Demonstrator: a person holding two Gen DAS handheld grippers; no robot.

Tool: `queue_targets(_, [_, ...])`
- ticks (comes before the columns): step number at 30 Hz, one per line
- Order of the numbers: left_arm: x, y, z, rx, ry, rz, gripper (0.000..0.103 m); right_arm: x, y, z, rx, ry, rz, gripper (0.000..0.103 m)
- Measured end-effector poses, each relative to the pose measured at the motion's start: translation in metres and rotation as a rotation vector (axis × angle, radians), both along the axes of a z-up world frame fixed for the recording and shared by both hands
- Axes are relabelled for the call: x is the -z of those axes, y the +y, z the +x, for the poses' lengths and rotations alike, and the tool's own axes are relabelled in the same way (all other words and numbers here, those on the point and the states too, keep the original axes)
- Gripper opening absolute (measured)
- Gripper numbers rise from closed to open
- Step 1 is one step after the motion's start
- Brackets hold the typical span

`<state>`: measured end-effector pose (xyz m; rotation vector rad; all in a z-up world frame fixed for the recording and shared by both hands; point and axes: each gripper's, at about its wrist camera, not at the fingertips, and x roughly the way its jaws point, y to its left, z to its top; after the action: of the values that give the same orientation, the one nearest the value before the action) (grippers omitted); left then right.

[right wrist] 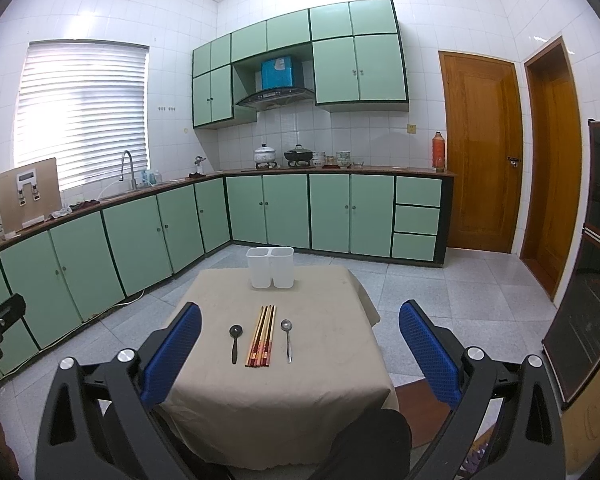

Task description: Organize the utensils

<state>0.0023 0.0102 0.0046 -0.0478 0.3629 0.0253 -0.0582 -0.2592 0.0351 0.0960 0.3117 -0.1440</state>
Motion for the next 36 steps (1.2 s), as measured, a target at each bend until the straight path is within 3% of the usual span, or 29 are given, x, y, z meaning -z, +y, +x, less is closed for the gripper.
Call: queue_targets(36, [0.004, 0.002, -0.005, -0.005, -0.009, 0.001, 0.098, -0.002, -0.002, 0.001, 0.001, 0.000, -0.002, 0.097])
